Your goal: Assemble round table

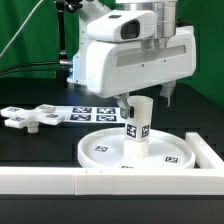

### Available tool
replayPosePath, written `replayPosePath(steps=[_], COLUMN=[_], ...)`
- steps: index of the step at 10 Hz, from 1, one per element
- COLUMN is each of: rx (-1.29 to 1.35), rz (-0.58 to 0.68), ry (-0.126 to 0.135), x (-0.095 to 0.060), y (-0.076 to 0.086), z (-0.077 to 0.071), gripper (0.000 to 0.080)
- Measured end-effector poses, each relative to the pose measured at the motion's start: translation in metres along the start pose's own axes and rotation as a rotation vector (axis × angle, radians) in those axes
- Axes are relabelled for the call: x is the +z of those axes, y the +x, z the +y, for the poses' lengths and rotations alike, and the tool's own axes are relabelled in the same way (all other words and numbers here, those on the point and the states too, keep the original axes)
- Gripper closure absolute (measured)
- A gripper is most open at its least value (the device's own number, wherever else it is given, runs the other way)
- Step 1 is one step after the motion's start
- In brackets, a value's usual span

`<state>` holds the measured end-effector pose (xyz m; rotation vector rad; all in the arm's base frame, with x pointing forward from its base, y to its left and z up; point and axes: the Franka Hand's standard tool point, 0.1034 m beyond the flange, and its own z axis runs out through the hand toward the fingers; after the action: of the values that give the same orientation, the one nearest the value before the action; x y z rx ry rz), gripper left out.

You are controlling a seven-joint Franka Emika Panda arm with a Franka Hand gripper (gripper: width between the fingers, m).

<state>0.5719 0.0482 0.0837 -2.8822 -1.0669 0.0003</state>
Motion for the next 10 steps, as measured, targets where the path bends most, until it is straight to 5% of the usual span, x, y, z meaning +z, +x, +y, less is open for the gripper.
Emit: replayPosePath(steps=[10], rx=[-0.604], rz=[-0.031], ry=[-0.016], x=[0.002], y=[-0.007], z=[0.0078], gripper=[0.0151])
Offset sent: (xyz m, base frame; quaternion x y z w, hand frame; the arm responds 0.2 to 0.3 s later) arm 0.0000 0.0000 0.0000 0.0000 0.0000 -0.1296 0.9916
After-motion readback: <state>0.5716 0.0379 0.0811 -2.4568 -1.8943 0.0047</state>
